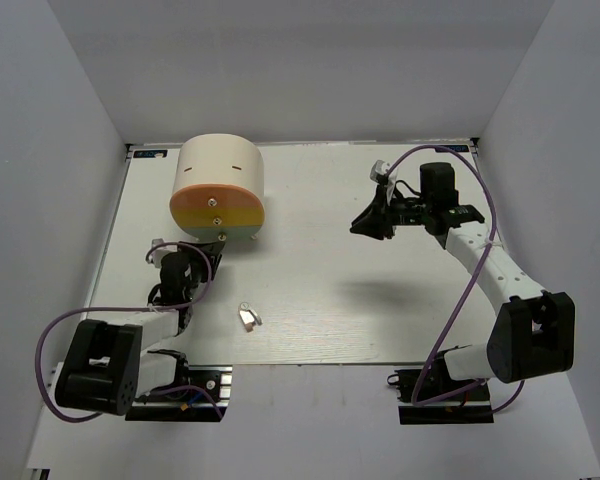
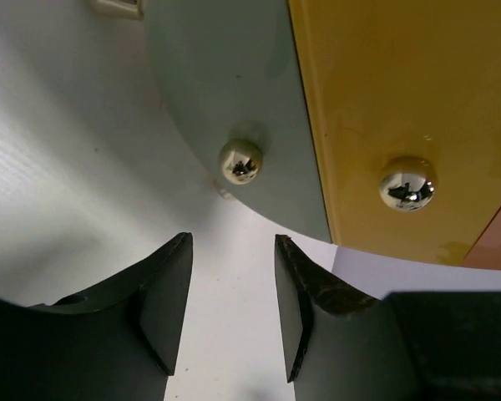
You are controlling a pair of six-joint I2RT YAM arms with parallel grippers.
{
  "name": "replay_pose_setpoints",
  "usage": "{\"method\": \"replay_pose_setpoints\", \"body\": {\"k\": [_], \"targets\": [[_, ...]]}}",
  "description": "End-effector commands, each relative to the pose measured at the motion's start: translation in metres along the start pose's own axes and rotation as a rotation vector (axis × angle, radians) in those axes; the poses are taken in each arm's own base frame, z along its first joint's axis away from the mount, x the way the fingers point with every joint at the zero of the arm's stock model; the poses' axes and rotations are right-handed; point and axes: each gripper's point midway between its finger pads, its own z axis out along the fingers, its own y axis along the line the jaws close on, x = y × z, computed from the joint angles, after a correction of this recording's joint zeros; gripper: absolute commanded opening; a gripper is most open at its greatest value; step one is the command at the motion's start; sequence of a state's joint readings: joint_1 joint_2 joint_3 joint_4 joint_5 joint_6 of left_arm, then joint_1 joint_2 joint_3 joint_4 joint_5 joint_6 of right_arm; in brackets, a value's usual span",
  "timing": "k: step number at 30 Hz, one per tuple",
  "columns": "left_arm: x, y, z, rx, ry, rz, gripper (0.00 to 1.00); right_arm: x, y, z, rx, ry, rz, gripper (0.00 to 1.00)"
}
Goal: Sort the stationery into containers
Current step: Open the drawer in the storage box.
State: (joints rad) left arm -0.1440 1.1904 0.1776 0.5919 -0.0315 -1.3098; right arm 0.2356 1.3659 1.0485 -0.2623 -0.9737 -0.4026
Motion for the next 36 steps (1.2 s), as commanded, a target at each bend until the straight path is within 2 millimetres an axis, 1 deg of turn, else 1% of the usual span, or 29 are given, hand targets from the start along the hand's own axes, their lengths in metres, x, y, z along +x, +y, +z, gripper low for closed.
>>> {"method": "replay_pose_setpoints", "body": {"k": [1,2,3,5,6,7,8,11,14,16,18,19,20,22,25,26,28,30,31,32,33,36], "targets": [[-0.005,-0.021,0.000,0.106,-0.003,-0.041,0.53,-0.010,0.002,-0.003,-0.008,-0.030,-0.037,0.28],[-0.003,-0.019,0.002,0.103,0.010,-0.041,0.53,-0.009,0.002,-0.004,-0.006,-0.029,-0.037,0.28],[-0.008,-0.023,0.003,0.122,-0.007,-0.044,0.53,-0.008,0.001,-0.004,-0.007,-0.027,-0.034,0.28],[-0.005,-0.023,0.004,0.132,0.011,-0.043,0.52,-0.008,0.001,-0.004,-0.005,-0.027,-0.034,0.28],[-0.006,-0.018,0.007,0.116,0.006,-0.046,0.51,-0.007,0.000,-0.005,-0.004,-0.027,-0.034,0.28],[-0.006,-0.023,0.008,0.133,0.016,-0.045,0.51,-0.006,0.001,-0.003,-0.008,-0.023,-0.032,0.28],[-0.003,-0.022,0.009,0.133,0.027,-0.044,0.49,-0.006,0.000,-0.005,-0.004,-0.023,-0.031,0.28],[-0.008,-0.027,0.013,0.153,0.013,-0.046,0.49,-0.006,0.000,-0.005,-0.006,-0.024,-0.031,0.28],[-0.007,-0.029,0.017,0.152,0.022,-0.045,0.48,-0.006,-0.002,-0.005,-0.003,-0.025,-0.032,0.28],[-0.006,-0.026,0.018,0.142,0.025,-0.046,0.48,-0.004,-0.002,-0.005,-0.003,-0.020,-0.024,0.28],[-0.010,-0.022,0.020,0.129,0.010,-0.050,0.47,-0.003,-0.003,-0.005,-0.004,-0.019,-0.020,0.28],[-0.010,-0.022,0.020,0.128,0.010,-0.050,0.47,-0.002,-0.004,-0.005,-0.002,-0.017,-0.022,0.28],[-0.011,-0.026,0.021,0.137,0.008,-0.049,0.47,-0.003,-0.004,-0.004,-0.002,-0.017,-0.022,0.28],[-0.012,-0.022,0.022,0.126,0.001,-0.050,0.46,-0.002,-0.004,-0.005,-0.003,-0.016,-0.016,0.28],[-0.013,-0.024,0.024,0.126,0.001,-0.050,0.46,-0.001,-0.007,-0.004,-0.003,-0.012,-0.012,0.28],[-0.013,-0.020,0.025,0.113,-0.006,-0.042,0.46,-0.002,-0.006,-0.003,-0.006,-0.012,-0.016,0.28],[-0.016,-0.019,0.028,0.107,-0.013,-0.045,0.46,-0.001,-0.008,-0.003,-0.004,-0.010,-0.014,0.28],[-0.018,-0.023,0.031,0.122,-0.017,-0.045,0.46,0.000,-0.008,-0.003,-0.006,-0.009,-0.013,0.28],[-0.017,-0.019,0.032,0.108,-0.013,-0.045,0.46,0.000,-0.009,-0.003,-0.007,-0.007,-0.011,0.28],[-0.018,-0.023,0.033,0.117,-0.016,-0.045,0.46,0.000,-0.009,-0.002,-0.007,-0.006,-0.008,0.28],[-0.017,-0.020,0.035,0.107,-0.013,-0.045,0.46,0.000,-0.010,-0.002,-0.006,-0.006,-0.009,0.28],[-0.018,-0.021,0.037,0.108,-0.013,-0.045,0.46,0.000,-0.012,-0.002,-0.007,-0.005,-0.011,0.28]]}}
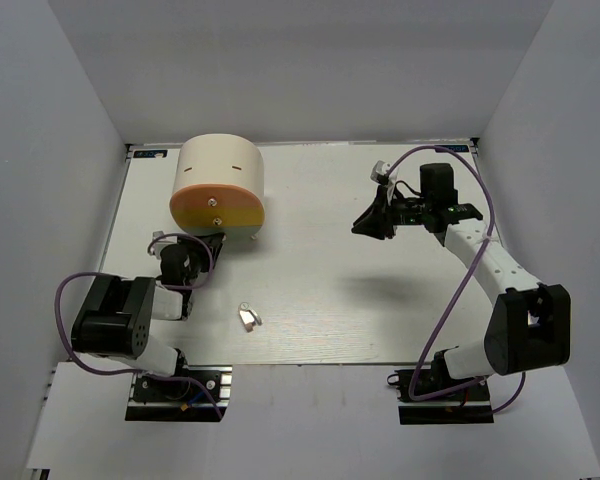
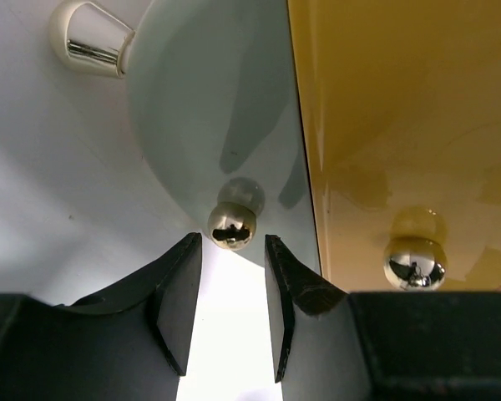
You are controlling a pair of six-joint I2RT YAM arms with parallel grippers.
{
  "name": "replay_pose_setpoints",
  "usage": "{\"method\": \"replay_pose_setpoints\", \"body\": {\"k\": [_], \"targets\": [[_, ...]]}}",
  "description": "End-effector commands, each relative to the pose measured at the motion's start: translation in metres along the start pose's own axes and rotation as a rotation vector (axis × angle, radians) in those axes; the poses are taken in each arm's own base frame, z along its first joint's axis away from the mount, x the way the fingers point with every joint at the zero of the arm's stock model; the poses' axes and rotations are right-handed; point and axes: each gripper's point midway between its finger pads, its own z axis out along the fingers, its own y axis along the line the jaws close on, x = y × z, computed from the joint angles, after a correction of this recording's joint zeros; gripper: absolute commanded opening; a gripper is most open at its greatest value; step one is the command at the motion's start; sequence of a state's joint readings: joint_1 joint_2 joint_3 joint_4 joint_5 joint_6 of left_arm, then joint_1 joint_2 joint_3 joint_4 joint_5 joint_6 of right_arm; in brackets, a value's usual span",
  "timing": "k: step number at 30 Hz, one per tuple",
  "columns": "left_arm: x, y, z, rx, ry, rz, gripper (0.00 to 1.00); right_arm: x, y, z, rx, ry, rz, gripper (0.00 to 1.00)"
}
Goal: Sort the stationery into containers
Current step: Open the drawer in the storage box.
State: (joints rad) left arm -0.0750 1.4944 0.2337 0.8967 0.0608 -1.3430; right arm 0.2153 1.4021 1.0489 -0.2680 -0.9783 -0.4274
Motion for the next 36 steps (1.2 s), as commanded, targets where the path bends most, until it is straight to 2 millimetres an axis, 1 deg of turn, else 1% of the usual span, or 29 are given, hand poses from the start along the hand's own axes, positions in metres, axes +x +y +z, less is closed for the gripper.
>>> {"method": "replay_pose_setpoints", "body": {"k": [1,2,3,5,7,9,10,12,13,16,18,20,21,24,25,27,28,29,30,31,33,34,36], "targets": [[-0.008,-0.017,0.007,0.045,-0.024,0.011,0.46,-0.011,-0.003,-0.002,-0.010,-0.020,-0.024,0.28],[-0.007,-0.015,0.008,0.042,-0.023,0.011,0.46,-0.011,-0.002,-0.002,-0.013,-0.020,-0.028,0.28],[-0.008,-0.019,0.010,0.051,-0.025,0.012,0.46,-0.010,-0.002,-0.002,-0.012,-0.018,-0.024,0.28],[-0.011,-0.020,0.012,0.057,-0.026,0.010,0.46,-0.009,-0.004,-0.002,-0.011,-0.015,-0.021,0.28],[-0.010,-0.016,0.016,0.044,-0.023,0.009,0.46,-0.010,-0.005,-0.002,-0.012,-0.015,-0.021,0.28],[-0.011,-0.019,0.016,0.055,-0.026,0.010,0.41,-0.009,-0.006,-0.001,-0.012,-0.012,-0.020,0.28],[-0.010,-0.015,0.017,0.044,-0.023,0.009,0.39,-0.009,-0.006,-0.001,-0.012,-0.012,-0.022,0.28],[-0.010,-0.015,0.017,0.044,-0.023,0.009,0.38,-0.009,-0.008,-0.001,-0.010,-0.011,-0.018,0.28],[-0.009,-0.012,0.018,0.035,-0.021,0.008,0.38,-0.007,-0.008,0.000,-0.013,-0.008,-0.013,0.28],[-0.008,-0.015,0.017,0.046,-0.014,0.009,0.36,-0.007,-0.009,0.000,-0.013,-0.008,-0.013,0.28],[-0.009,-0.017,0.017,0.055,-0.016,0.010,0.28,-0.007,-0.007,0.000,-0.020,-0.007,-0.016,0.28],[-0.005,-0.010,0.013,0.044,-0.004,0.009,0.26,-0.007,-0.007,0.000,-0.020,-0.007,-0.025,0.28],[-0.006,-0.014,0.012,0.057,-0.007,0.010,0.26,-0.008,-0.008,-0.002,-0.016,-0.007,-0.027,0.28],[-0.002,-0.006,0.000,0.042,0.005,0.021,0.25,-0.005,-0.006,-0.001,-0.028,0.001,-0.039,0.28],[-0.002,-0.010,-0.006,0.055,0.002,0.022,0.25,-0.007,-0.003,-0.001,-0.035,-0.003,-0.050,0.31],[0.001,0.002,-0.017,0.025,0.009,0.030,0.25,-0.004,0.001,0.000,-0.051,0.005,-0.041,0.32],[0.002,0.001,-0.025,0.034,0.007,0.031,0.25,-0.003,0.002,0.000,-0.056,0.004,-0.044,0.37],[0.002,0.003,-0.028,0.028,0.008,0.040,0.25,-0.003,0.004,0.000,-0.065,0.004,-0.039,0.41],[0.004,0.010,-0.032,0.003,0.015,0.038,0.24,-0.003,0.006,0.001,-0.075,0.001,-0.031,0.46],[0.006,0.016,-0.037,-0.010,0.018,0.047,0.24,-0.003,0.007,0.001,-0.082,0.000,-0.025,0.61],[0.006,0.015,-0.042,-0.013,0.019,0.047,0.24,-0.003,0.016,0.002,-0.136,0.002,-0.028,0.73],[0.008,0.022,-0.045,-0.029,0.024,0.055,0.24,-0.003,0.019,0.003,-0.149,0.004,-0.026,0.81],[0.010,0.029,-0.051,-0.047,0.028,0.054,0.24,-0.004,0.023,0.004,-0.161,0.010,-0.028,0.85]]}}
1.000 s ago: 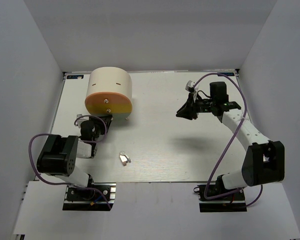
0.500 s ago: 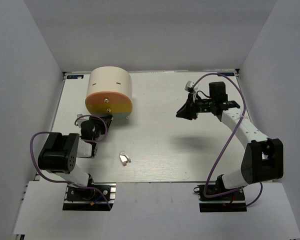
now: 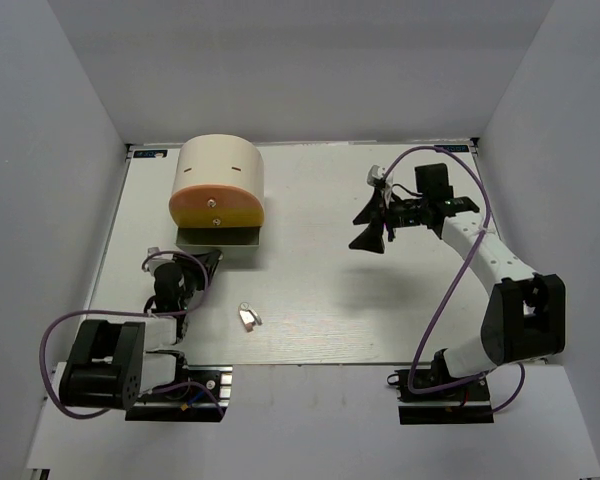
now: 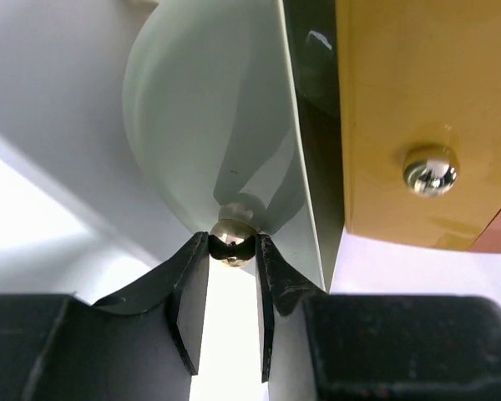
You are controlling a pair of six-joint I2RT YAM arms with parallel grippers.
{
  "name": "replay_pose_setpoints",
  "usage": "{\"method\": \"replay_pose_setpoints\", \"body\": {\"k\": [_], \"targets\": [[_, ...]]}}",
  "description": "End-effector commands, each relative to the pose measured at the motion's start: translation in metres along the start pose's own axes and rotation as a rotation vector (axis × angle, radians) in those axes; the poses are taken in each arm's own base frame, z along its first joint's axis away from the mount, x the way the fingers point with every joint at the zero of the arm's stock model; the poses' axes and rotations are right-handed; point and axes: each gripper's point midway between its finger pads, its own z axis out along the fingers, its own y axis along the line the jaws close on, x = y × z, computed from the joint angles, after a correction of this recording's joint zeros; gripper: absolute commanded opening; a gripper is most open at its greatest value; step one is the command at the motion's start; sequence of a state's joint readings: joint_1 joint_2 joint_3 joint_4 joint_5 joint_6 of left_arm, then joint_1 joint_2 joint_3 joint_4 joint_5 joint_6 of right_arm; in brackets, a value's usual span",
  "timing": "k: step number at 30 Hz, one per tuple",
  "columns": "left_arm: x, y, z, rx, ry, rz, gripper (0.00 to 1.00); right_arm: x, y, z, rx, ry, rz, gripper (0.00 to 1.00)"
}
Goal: Sort the stationery into containers
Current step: Open the drawer in the storage box.
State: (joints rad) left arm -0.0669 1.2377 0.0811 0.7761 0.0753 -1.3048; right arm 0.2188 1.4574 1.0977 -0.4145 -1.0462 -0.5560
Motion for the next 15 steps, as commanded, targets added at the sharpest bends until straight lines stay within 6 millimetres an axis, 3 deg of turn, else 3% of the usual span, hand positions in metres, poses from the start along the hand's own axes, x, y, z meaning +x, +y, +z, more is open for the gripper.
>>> {"method": "replay_pose_setpoints", "body": {"k": [1,3,4,7,15], "targets": [[0.004,0.012,-0.008,-0.033,0.018,0.019,0.32,-0.016,0.013,0.001,-0.062,-0.018,-0.043,0.89],[0.006,0.017,-0.009,-0.053,0.024,0.026,0.51,-0.015,0.017,0.004,-0.074,0.002,-0.054,0.90],[0.006,0.019,-0.010,-0.062,0.027,0.035,0.66,-0.015,0.021,0.007,-0.088,0.009,-0.066,0.90],[0.006,0.013,-0.007,-0.053,0.036,0.047,0.83,-0.013,0.034,0.014,-0.131,0.044,-0.142,0.90],[0.004,-0.004,-0.008,-0.051,0.068,0.157,0.92,0.010,0.077,0.040,-0.269,0.196,-0.275,0.90]]}}
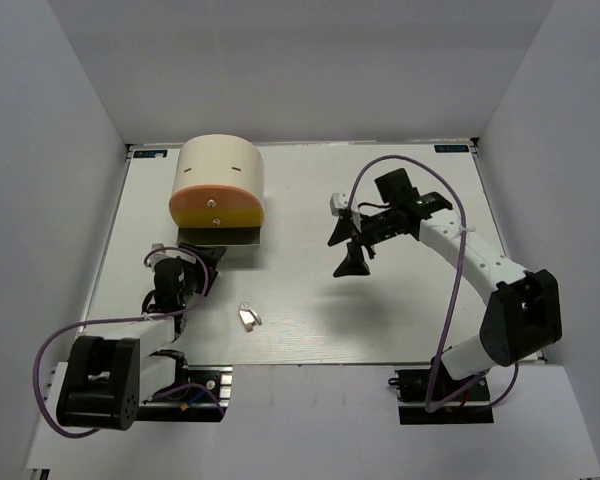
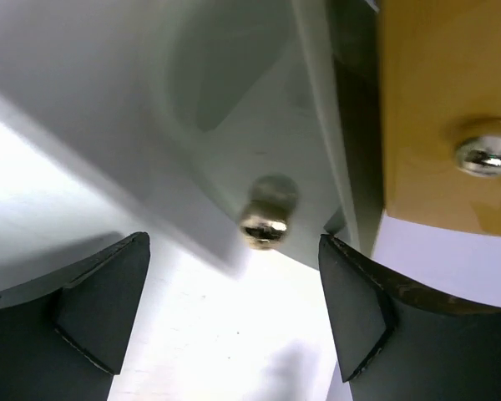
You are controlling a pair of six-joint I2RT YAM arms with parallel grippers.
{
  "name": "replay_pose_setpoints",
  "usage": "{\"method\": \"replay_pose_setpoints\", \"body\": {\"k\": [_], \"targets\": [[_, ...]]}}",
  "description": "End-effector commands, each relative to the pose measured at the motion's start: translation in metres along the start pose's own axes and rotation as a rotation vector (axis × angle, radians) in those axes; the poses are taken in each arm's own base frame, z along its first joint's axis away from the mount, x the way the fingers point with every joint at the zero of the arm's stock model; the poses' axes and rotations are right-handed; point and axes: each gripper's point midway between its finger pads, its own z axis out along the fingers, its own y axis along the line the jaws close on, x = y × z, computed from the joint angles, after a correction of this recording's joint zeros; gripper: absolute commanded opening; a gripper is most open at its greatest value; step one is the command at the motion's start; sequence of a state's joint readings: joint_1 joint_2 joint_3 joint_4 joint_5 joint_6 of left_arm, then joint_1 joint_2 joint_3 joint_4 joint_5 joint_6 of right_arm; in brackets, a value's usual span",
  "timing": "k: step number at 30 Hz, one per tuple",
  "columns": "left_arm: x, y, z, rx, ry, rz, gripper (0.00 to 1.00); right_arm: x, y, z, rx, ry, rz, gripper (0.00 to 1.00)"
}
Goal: Sort the stationery into containers
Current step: Open the drawer in the storage box, then pick up the stapler from the center of the board.
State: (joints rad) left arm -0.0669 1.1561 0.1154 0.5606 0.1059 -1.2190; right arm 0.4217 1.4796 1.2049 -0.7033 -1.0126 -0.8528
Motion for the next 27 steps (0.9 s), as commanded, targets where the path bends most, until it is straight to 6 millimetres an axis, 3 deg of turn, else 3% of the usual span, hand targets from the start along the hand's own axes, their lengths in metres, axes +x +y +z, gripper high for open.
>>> {"method": "replay_pose_setpoints", "body": {"k": [1,2,5,6,9,12,13,14,15,16,18,20,23,27], "targets": [[-0.003,-0.012,-0.007,-0.003,0.019,0.097,0.92,0.003,0.019,0.018,-0.064,0.084,-0.104,0.90],[-0.007,-0.016,-0.009,-0.008,0.011,0.117,0.93,0.008,0.023,0.022,-0.073,0.101,-0.110,0.89],[-0.009,-0.015,-0.024,-0.074,0.012,0.182,0.93,0.020,0.032,0.042,-0.095,0.171,-0.145,0.69],[-0.011,-0.012,-0.028,-0.103,0.004,0.216,0.93,0.018,0.038,0.055,-0.119,0.174,-0.176,0.53],[-0.014,0.001,-0.048,-0.207,0.000,0.226,0.93,0.023,0.040,0.071,-0.121,0.185,-0.210,0.21],[-0.014,0.022,-0.068,-0.309,0.000,0.240,0.93,0.022,0.053,0.104,-0.151,0.208,-0.238,0.25],[-0.018,0.015,-0.075,-0.291,-0.027,0.227,0.93,0.027,0.053,0.112,-0.145,0.229,-0.206,0.26],[-0.018,0.019,-0.080,-0.308,-0.033,0.219,0.93,0.018,0.057,0.128,-0.148,0.225,-0.212,0.24],[-0.019,0.028,-0.089,-0.355,-0.035,0.222,0.93,0.016,0.058,0.135,-0.136,0.226,-0.163,0.14],[-0.022,0.024,-0.095,-0.347,-0.055,0.224,0.93,0.021,0.054,0.143,-0.106,0.254,-0.138,0.07],[-0.019,0.030,-0.102,-0.374,-0.057,0.207,0.94,0.007,0.060,0.166,-0.090,0.227,-0.108,0.10],[-0.020,0.024,-0.103,-0.352,-0.054,0.199,0.94,-0.002,0.069,0.187,-0.076,0.212,-0.057,0.27],[-0.021,0.024,-0.106,-0.388,-0.051,0.175,0.96,-0.011,0.077,0.203,-0.058,0.208,0.010,0.41],[-0.031,0.028,-0.114,-0.457,-0.110,0.136,0.97,-0.008,0.072,0.223,0.058,0.232,0.141,0.48]]}}
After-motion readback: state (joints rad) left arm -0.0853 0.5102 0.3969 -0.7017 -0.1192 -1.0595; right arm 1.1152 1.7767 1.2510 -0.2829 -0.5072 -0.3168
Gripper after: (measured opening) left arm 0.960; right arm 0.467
